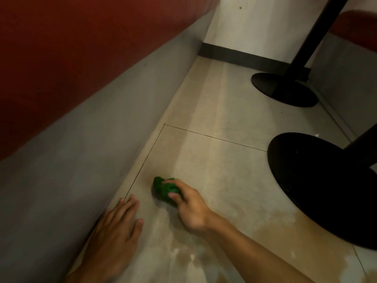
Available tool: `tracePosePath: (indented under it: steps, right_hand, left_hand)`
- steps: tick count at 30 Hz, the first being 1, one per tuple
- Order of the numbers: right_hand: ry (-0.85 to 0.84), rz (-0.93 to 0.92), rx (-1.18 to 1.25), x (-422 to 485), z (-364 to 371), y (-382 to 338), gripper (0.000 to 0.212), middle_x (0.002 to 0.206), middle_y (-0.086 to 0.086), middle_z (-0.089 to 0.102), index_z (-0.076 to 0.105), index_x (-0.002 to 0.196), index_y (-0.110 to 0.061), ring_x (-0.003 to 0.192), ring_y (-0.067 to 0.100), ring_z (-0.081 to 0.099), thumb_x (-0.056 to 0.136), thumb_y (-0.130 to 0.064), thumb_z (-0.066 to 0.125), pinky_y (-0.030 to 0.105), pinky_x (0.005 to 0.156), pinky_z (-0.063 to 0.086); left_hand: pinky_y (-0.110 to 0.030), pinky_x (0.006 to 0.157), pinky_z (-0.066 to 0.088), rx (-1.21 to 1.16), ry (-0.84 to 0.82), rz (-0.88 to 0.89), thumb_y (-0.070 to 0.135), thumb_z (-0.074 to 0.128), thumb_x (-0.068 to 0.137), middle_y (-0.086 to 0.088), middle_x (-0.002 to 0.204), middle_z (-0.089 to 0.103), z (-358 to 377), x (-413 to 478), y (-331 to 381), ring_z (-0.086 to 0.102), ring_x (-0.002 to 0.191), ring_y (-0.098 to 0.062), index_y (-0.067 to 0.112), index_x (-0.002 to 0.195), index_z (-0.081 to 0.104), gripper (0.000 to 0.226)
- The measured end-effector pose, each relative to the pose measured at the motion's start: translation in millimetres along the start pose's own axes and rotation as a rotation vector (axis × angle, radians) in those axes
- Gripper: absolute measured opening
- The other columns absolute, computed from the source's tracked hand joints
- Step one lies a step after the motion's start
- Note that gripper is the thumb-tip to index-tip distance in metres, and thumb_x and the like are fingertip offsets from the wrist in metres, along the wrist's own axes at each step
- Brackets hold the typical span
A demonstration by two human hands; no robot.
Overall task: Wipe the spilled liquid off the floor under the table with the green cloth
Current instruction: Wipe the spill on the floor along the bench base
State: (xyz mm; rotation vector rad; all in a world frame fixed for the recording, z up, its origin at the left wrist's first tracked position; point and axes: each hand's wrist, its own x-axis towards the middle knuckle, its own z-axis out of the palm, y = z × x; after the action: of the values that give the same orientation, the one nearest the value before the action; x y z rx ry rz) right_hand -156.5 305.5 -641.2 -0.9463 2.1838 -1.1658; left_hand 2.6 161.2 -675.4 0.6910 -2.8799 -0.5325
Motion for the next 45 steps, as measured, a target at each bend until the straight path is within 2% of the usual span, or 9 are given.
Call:
tracePosePath:
  steps: [2,5,10,13,19,29,35,41,45]
  right_hand:
    - [0.174,0.05,0.243,-5,-14,1,0.024,0.106,-0.001,0.066,0.061,0.11,-0.03,0.101,0.014,0.061,0.096,-0.014,0.049,0.031,0.093,0.048]
    - [0.43,0.061,0.268,-16,-60,11,0.028,0.1,0.001,0.064,0.058,0.11,-0.017,0.086,0.001,0.061,0.095,0.004,0.047,0.014,0.081,0.046]
    - [0.741,0.284,-0.144,-51,-146,66,0.035,0.127,0.006,0.053,0.052,0.128,-0.021,0.115,0.023,0.051,0.098,-0.004,0.042,0.037,0.1,0.042]
    - [0.669,0.482,-0.375,-60,-155,96,0.037,0.136,0.013,0.045,0.046,0.135,-0.016,0.121,0.03,0.045,0.099,-0.01,0.042,0.041,0.105,0.035]
    - [0.575,0.48,-0.479,-49,-97,83,0.043,0.151,0.012,0.031,0.042,0.139,-0.014,0.138,0.031,0.031,0.096,-0.013,0.047,0.042,0.115,0.028]
    - [0.223,0.083,-0.358,-9,34,-5,0.044,0.156,0.007,0.023,0.044,0.137,-0.023,0.141,0.028,0.027,0.094,-0.023,0.053,0.031,0.116,0.023]
    - [-0.079,-0.146,-0.521,-19,31,-8,0.052,0.156,0.008,0.024,0.04,0.141,-0.023,0.141,0.029,0.029,0.092,-0.015,0.056,0.033,0.115,0.026]
    - [0.113,0.008,-0.509,-11,-5,12,0.046,0.155,0.003,0.027,0.043,0.138,-0.023,0.139,0.025,0.031,0.094,-0.023,0.054,0.031,0.111,0.031]
    - [0.034,-0.094,-0.493,-30,21,5,0.046,0.156,0.005,0.027,0.045,0.139,-0.024,0.143,0.023,0.026,0.095,-0.031,0.054,0.026,0.115,0.021]
  left_hand:
    - [-0.026,0.113,0.012,-0.022,0.013,-0.001,0.059,0.013,0.082,0.02,0.149,0.029,-1,0,0,0.02,0.137,0.003,0.028,0.141,0.043,0.073]
    - [-0.027,0.116,0.007,-0.039,-0.013,-0.005,0.062,0.004,0.079,0.023,0.151,0.018,-4,-1,2,0.009,0.138,0.006,0.031,0.146,0.034,0.079]
    - [-0.029,0.117,0.008,-0.041,-0.024,-0.021,0.062,0.003,0.079,0.022,0.151,0.015,-2,-3,2,0.008,0.139,0.004,0.03,0.147,0.032,0.08]
    - [-0.03,0.119,0.008,-0.046,-0.046,-0.023,0.063,0.001,0.077,0.021,0.152,0.014,-1,-2,2,0.006,0.14,0.004,0.029,0.148,0.028,0.083]
    - [-0.031,0.119,0.009,-0.048,-0.051,-0.023,0.064,0.002,0.078,0.02,0.152,0.016,0,-1,0,0.008,0.141,0.002,0.027,0.148,0.03,0.083]
    - [-0.028,0.118,0.004,-0.049,-0.063,-0.023,0.063,-0.003,0.076,0.024,0.151,0.008,-1,1,-2,0.001,0.138,0.006,0.031,0.149,0.024,0.084]
    - [-0.023,0.117,0.005,-0.069,-0.082,0.049,0.054,-0.007,0.082,0.026,0.15,0.008,3,1,-16,0.001,0.139,0.007,0.028,0.15,0.022,0.079]
    - [-0.024,0.117,0.003,-0.098,-0.064,0.026,0.056,-0.005,0.081,0.024,0.152,0.009,1,-1,-9,0.002,0.139,0.006,0.028,0.149,0.024,0.079]
    - [-0.027,0.118,0.006,-0.085,-0.052,0.026,0.055,-0.003,0.082,0.023,0.15,0.01,2,0,-9,0.005,0.139,0.004,0.025,0.148,0.028,0.08]
